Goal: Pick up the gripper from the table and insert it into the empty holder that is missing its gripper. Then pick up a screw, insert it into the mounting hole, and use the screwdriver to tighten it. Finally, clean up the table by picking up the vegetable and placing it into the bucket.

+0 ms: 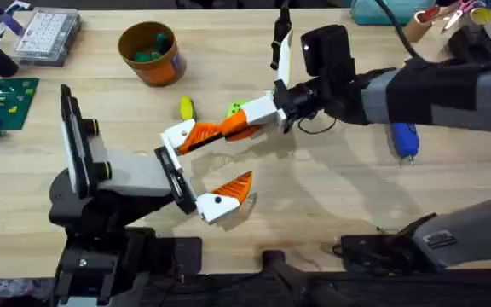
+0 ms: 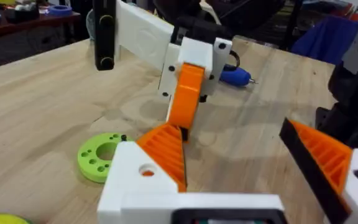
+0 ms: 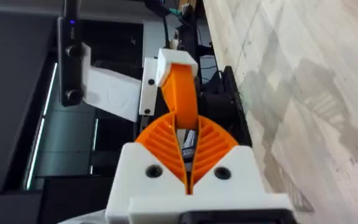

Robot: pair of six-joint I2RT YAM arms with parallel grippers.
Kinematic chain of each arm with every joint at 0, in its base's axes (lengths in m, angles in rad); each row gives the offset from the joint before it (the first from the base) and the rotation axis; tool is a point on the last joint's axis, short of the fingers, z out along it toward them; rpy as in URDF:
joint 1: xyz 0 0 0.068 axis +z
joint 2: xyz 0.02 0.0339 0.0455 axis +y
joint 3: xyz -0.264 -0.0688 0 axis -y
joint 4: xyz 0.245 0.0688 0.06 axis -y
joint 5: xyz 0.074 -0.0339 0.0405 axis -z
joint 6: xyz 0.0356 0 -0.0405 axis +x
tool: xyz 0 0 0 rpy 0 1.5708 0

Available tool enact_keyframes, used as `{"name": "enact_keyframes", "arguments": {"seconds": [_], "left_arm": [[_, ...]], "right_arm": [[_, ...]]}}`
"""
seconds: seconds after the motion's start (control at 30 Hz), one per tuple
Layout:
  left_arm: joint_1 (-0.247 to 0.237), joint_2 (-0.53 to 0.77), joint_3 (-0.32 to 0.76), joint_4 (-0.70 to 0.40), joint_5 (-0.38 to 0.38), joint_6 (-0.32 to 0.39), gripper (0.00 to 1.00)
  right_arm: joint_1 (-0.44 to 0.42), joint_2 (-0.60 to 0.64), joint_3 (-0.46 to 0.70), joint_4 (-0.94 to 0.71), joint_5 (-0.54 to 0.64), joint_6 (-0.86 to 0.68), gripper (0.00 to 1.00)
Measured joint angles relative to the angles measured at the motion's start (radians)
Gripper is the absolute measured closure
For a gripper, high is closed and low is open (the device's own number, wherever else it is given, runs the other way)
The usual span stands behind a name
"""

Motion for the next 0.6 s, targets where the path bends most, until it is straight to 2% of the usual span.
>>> {"name": "enact_keyframes", "arguments": {"seconds": [0.3,0.6], "left_arm": [[0.000,0.000,0.000,-0.008,-0.002,-0.019,0.013],[0.000,0.000,0.000,-0.003,0.000,-0.019,0.013]], "right_arm": [[0.000,-0.004,-0.001,0.004,0.055,0.046,0.990],[0.006,-0.120,-0.069,0.014,0.163,0.073,0.991]]}}
